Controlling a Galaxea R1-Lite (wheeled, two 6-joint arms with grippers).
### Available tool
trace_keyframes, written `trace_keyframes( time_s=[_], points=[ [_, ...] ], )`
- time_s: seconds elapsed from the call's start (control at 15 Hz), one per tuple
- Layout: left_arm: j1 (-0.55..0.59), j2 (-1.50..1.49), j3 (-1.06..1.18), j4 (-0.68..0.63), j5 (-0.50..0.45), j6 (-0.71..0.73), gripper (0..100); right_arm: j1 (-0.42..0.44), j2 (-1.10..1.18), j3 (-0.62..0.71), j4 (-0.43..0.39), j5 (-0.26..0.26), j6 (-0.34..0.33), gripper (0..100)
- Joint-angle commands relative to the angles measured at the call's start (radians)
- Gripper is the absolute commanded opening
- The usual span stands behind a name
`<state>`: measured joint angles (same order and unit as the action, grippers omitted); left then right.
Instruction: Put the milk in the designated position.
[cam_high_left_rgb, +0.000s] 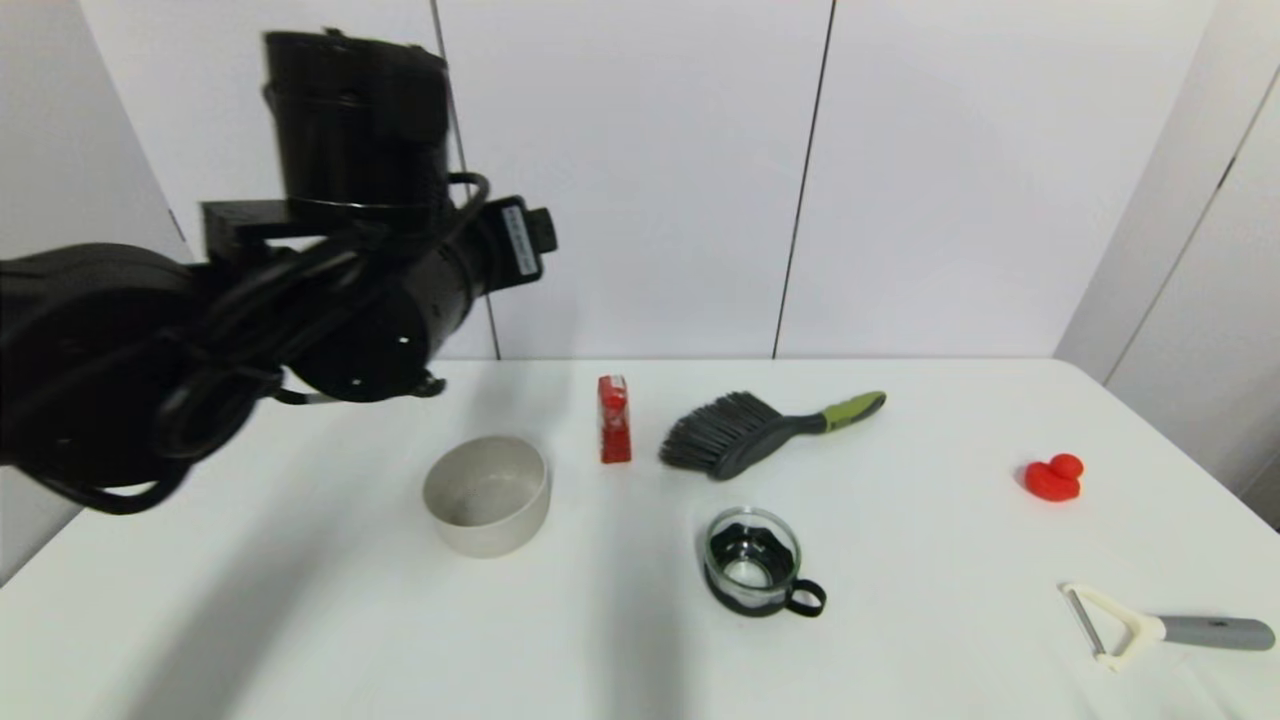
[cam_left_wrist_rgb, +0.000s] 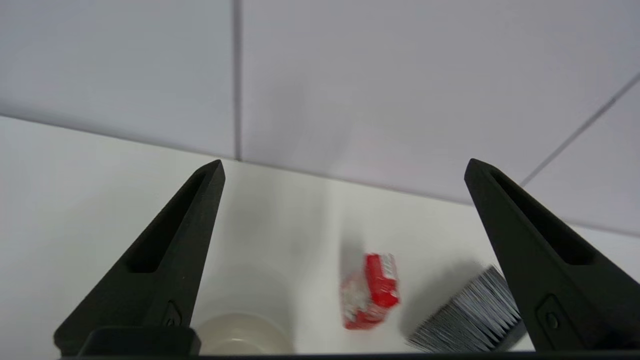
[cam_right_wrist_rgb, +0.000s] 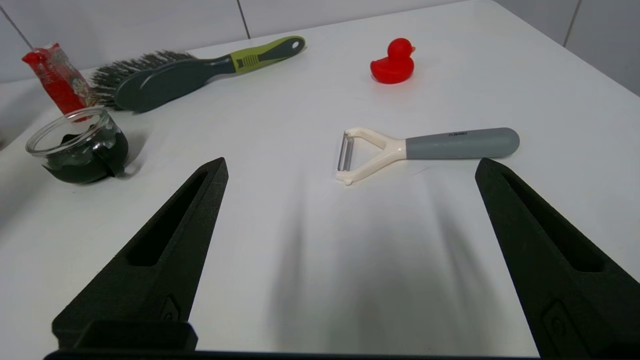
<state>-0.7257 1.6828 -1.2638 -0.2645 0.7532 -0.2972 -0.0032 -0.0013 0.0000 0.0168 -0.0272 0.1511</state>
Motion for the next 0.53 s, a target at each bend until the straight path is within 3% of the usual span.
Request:
trace_keyframes(
  time_s=[0.07,0.2,0.33,0.53],
  points=[
    [0.147,-0.341,0.158,0.004,-0.057,0.167,100,0.000,0.001,0.000,0.000,0.000,0.001,100],
    [0.243,-0.459,0.216,0.005,-0.172,0.247,100,0.000,0.001,0.000,0.000,0.000,0.001,100],
    [0.358,-0.554,0.270,0.007,-0.360,0.314,100,0.000,0.001,0.000,0.000,0.000,0.001,100],
    [0.517,-0.666,0.339,0.090,-0.730,0.349,100,0.000,0.001,0.000,0.000,0.000,0.001,100]
  ],
)
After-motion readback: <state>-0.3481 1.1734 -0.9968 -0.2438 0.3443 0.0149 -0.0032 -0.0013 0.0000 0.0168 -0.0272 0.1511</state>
